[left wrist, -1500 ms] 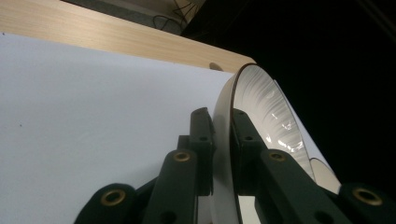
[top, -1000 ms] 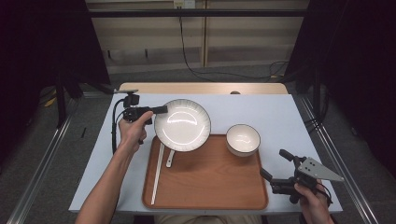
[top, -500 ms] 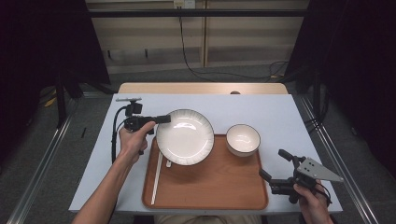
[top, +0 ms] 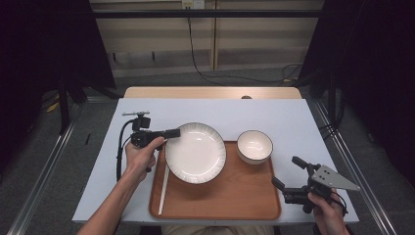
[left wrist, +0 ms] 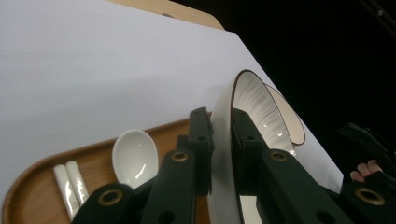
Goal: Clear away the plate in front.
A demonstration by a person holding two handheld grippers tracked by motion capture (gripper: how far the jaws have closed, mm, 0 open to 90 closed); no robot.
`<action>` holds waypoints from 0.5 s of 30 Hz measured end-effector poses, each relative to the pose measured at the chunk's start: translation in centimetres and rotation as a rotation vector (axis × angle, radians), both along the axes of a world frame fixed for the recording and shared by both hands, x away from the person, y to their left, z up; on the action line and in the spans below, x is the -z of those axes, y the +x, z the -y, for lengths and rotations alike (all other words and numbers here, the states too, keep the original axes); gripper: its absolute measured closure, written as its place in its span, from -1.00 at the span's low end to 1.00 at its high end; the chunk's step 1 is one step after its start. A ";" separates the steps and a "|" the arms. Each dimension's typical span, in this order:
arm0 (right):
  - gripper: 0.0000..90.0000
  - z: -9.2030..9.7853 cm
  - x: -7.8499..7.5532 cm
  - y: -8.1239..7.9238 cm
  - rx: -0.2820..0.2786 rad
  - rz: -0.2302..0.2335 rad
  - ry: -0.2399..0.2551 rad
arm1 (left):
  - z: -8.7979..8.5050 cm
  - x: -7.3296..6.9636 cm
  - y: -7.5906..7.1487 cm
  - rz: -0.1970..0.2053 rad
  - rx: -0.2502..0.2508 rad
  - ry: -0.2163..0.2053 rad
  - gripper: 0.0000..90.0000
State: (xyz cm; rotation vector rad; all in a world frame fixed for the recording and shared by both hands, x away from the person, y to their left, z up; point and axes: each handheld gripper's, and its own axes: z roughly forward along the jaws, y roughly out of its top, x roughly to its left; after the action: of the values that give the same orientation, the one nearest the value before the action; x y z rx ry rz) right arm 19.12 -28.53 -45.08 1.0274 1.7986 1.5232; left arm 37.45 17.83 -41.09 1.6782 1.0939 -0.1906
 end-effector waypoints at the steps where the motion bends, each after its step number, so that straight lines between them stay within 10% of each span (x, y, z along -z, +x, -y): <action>1: -0.98 0.0 0.0 0.0 0.003 0.000 0.000 | 0.1 0.2 -0.1 -0.005 0.007 -0.001 0.79; 15: -0.98 -0.1 0.1 0.1 -0.016 0.000 -0.006 | 2.0 1.4 -0.9 -0.032 0.053 0.024 0.79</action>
State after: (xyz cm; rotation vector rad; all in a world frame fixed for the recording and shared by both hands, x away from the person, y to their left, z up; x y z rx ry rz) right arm 19.17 -28.41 -45.16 1.0128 1.8144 1.5263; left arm 36.59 15.85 -42.45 1.7322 1.0799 -0.2395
